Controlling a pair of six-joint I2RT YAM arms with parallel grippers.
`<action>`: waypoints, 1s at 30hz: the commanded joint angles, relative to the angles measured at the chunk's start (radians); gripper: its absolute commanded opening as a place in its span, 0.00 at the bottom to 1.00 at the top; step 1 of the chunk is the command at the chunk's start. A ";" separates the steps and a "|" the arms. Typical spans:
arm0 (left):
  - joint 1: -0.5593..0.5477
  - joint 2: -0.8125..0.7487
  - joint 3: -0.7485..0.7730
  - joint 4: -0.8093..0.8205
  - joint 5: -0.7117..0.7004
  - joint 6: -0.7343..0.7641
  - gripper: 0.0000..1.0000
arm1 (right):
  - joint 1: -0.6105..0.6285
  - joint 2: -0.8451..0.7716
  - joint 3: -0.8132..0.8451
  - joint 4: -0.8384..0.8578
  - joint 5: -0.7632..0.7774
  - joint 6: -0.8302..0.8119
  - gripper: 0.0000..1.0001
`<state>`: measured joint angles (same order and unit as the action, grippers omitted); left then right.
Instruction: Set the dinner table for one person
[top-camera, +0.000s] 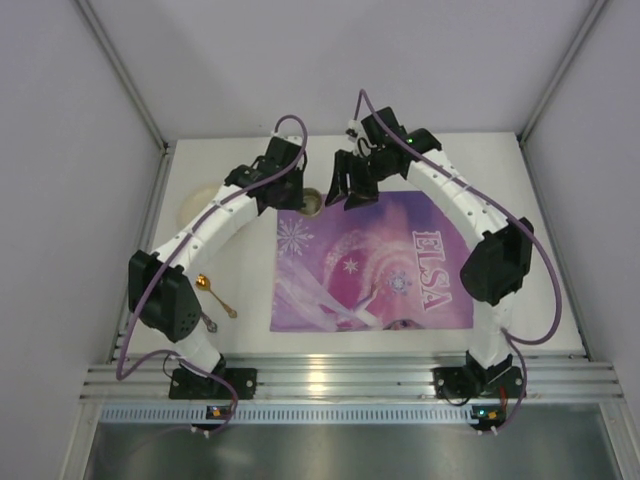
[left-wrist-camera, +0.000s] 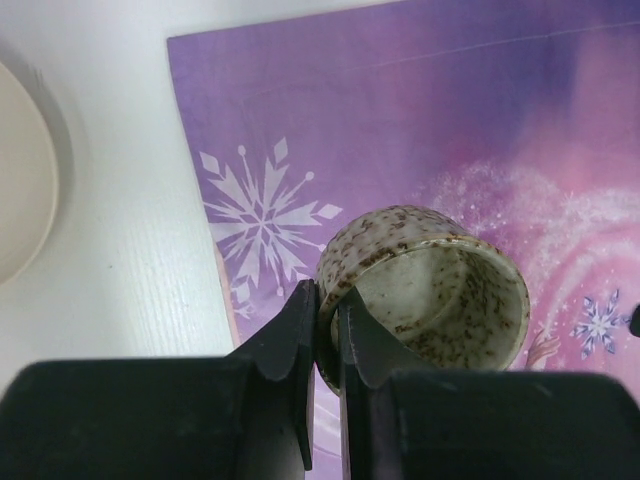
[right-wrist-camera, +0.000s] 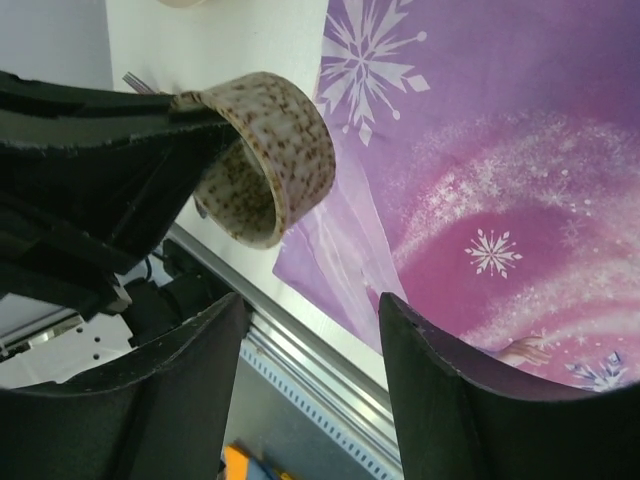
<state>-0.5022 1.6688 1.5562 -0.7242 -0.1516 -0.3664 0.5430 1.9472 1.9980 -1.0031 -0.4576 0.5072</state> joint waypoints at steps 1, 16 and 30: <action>-0.038 -0.050 -0.001 -0.009 -0.019 0.011 0.00 | 0.023 0.019 0.061 0.021 0.005 0.014 0.57; -0.107 -0.032 0.071 -0.023 0.058 0.006 0.00 | 0.051 0.081 0.074 -0.037 0.266 0.005 0.25; -0.145 0.048 0.212 -0.049 0.146 -0.022 0.07 | 0.095 0.118 0.068 -0.126 0.482 -0.047 0.00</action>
<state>-0.6216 1.7634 1.6699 -0.8333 -0.0994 -0.3637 0.6312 2.0155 2.0766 -1.1118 -0.1184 0.4858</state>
